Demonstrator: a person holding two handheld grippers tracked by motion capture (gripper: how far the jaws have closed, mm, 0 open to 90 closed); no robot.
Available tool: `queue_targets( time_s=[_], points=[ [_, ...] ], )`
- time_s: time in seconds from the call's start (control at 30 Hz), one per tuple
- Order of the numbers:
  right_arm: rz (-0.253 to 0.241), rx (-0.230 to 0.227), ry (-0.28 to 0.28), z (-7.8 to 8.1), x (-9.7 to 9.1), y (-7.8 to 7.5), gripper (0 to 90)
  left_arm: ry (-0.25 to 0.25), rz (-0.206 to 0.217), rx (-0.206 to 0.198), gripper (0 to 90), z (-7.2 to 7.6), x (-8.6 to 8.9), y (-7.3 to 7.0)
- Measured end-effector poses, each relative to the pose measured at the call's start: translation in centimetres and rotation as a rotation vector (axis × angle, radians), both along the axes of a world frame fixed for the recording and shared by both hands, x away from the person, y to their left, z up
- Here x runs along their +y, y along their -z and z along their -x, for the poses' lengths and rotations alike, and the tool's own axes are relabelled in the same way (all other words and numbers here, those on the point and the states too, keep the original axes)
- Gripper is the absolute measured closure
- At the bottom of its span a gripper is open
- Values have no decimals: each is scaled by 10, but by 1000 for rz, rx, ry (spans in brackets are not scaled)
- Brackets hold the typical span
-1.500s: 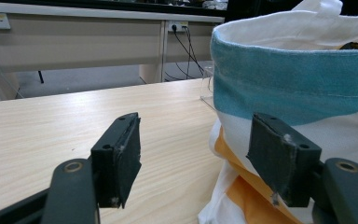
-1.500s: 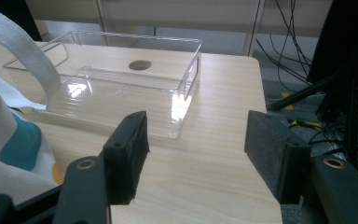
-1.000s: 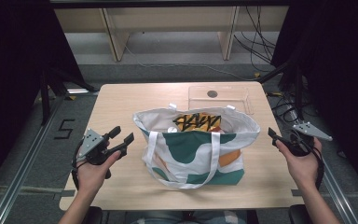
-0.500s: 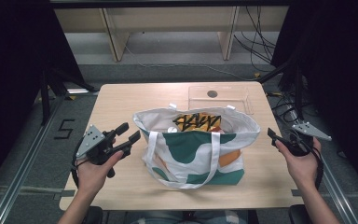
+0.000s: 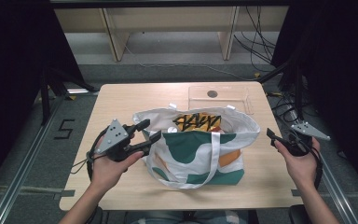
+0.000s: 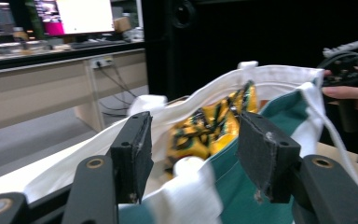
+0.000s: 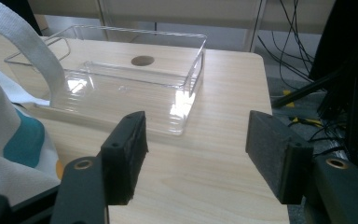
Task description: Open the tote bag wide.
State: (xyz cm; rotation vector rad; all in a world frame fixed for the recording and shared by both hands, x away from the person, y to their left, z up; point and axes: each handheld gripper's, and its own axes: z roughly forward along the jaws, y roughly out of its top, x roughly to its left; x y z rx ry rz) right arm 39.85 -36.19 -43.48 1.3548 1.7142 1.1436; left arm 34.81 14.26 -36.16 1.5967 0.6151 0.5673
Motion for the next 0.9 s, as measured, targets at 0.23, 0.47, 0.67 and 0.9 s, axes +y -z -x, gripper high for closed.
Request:
queue_targets(
  time_s=[0.23, 0.47, 0.67, 0.9],
  points=[
    [-18, 21, 22, 3, 1, 0, 389, 87, -66, -21, 448, -9, -31, -8],
    [-34, 5, 36, 6, 2, 2, 389, 157, -115, -28, 450, -18, -60, -12],
    [-10, 18, 22, 8, -4, 1, 388, 185, -145, -12, 460, -24, -74, -11],
    [-10, -2, 27, 8, -6, 3, 388, 191, -172, 21, 486, -23, -81, -10]
  ],
)
